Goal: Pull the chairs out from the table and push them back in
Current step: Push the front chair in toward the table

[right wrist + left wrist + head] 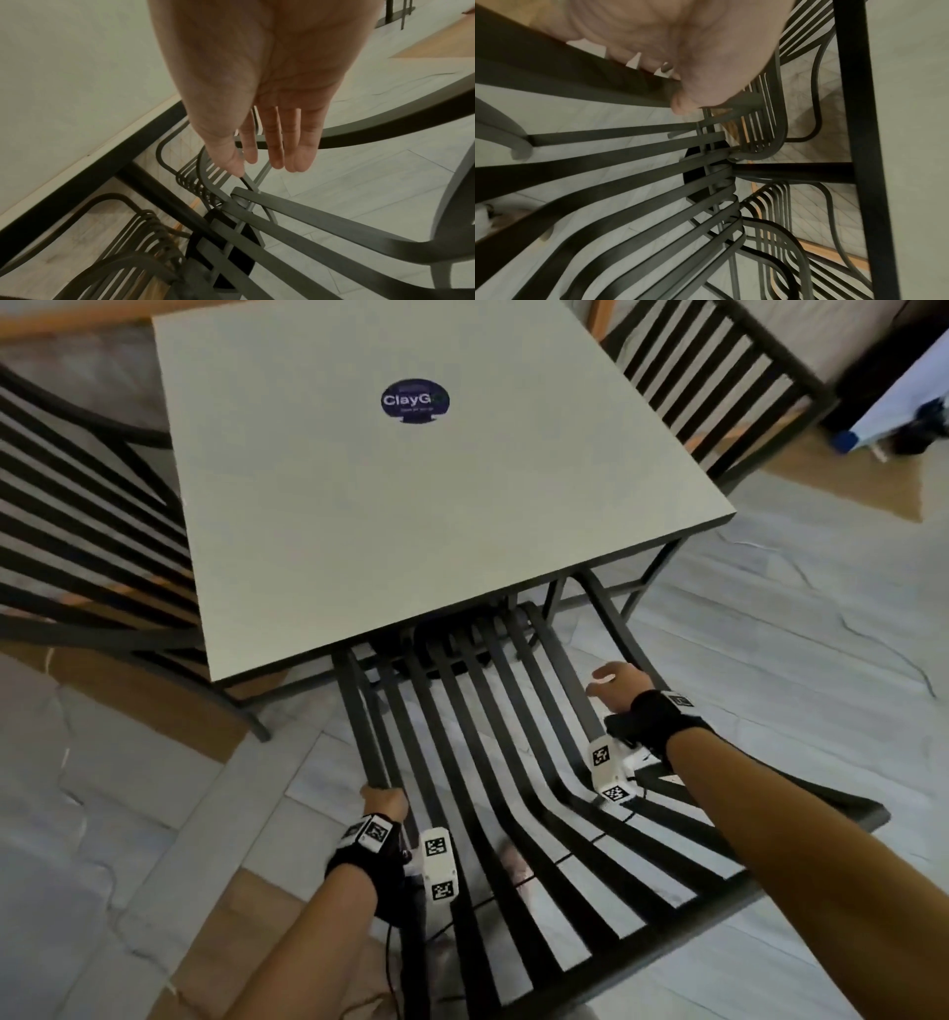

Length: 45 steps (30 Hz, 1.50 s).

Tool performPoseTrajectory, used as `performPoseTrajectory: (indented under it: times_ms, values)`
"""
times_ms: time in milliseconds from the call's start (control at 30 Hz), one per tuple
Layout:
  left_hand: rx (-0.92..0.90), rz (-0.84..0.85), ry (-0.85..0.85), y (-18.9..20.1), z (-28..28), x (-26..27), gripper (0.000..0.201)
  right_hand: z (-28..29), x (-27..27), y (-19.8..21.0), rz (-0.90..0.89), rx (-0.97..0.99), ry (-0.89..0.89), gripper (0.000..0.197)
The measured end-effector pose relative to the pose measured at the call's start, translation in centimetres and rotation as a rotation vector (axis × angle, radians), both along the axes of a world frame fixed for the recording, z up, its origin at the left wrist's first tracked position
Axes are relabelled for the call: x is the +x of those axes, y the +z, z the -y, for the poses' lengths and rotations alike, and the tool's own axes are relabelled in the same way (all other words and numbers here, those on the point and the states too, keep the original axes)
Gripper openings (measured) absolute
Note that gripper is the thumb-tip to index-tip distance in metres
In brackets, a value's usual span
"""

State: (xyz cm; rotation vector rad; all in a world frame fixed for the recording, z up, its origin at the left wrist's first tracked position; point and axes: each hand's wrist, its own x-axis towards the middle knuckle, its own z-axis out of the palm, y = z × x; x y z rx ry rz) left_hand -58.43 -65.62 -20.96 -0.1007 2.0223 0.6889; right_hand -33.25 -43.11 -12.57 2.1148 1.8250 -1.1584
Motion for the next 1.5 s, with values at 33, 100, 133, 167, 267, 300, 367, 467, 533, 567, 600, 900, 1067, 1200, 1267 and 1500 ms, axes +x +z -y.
performPoseTrajectory:
  times_ms: [33,100,133,167,267,300,367,467,533,567,600,900,1067,1200,1267,1500]
  values:
    - [0.024,-0.023,0.001,-0.3,0.1,0.2,0.050,-0.6,0.8,-0.5,-0.006,-0.009,-0.003,0.042]
    - [0.044,-0.024,-0.011,-0.4,0.2,0.4,0.051,-1.8,2.6,-1.6,0.004,-0.034,-0.030,0.047]
    - [0.059,-0.026,-0.020,-1.1,0.4,0.2,0.047,-2.2,3.4,-2.3,0.018,-0.050,-0.054,0.048]
    - [0.077,-0.027,-0.030,-1.7,0.7,0.1,0.043,-2.7,4.2,-3.0,0.033,-0.055,-0.072,0.049]
    - [0.076,-0.020,-0.040,-2.4,1.0,0.0,0.041,-4.0,6.0,-4.7,0.140,0.012,-0.119,0.052]
    - [0.067,-0.028,-0.028,-2.0,0.8,0.0,0.042,-4.4,6.5,-5.2,0.166,0.068,-0.137,0.054]
    - [0.047,-0.029,-0.016,-1.5,0.8,0.5,0.048,-5.2,8.0,-6.3,0.217,0.127,-0.157,0.059]
    - [0.062,-0.063,-0.036,-1.7,1.1,1.1,0.057,-5.7,9.6,-7.6,0.206,0.031,-0.105,0.054]
    - [0.061,-0.092,-0.048,-1.9,1.4,1.0,0.058,-5.5,9.8,-8.1,0.168,0.012,-0.073,0.046]
    - [0.054,-0.077,-0.051,-1.9,1.4,0.9,0.057,-5.4,9.9,-8.3,0.165,0.031,-0.065,0.043]
    - [0.046,-0.071,-0.055,-2.1,1.6,0.8,0.056,-5.3,10.0,-8.5,0.167,0.046,-0.061,0.042]
    - [0.018,-0.033,-0.066,-1.3,2.2,2.6,0.066,-4.6,12.2,-9.4,0.192,0.047,-0.065,0.038]
    - [-0.007,-0.008,-0.053,-1.0,2.7,1.7,0.064,-4.1,12.0,-9.6,0.189,0.026,-0.060,0.038]
    - [-0.022,-0.008,-0.045,-0.7,2.7,1.6,0.066,-3.9,12.6,-9.9,0.182,0.014,-0.062,0.038]
    - [-0.027,-0.013,-0.064,-0.6,2.7,1.7,0.067,-3.8,12.6,-9.9,0.176,0.010,-0.078,0.038]
    - [-0.013,0.024,-0.135,2.1,6.1,2.2,0.064,-3.5,11.0,-9.2,0.205,0.011,-0.119,0.041]
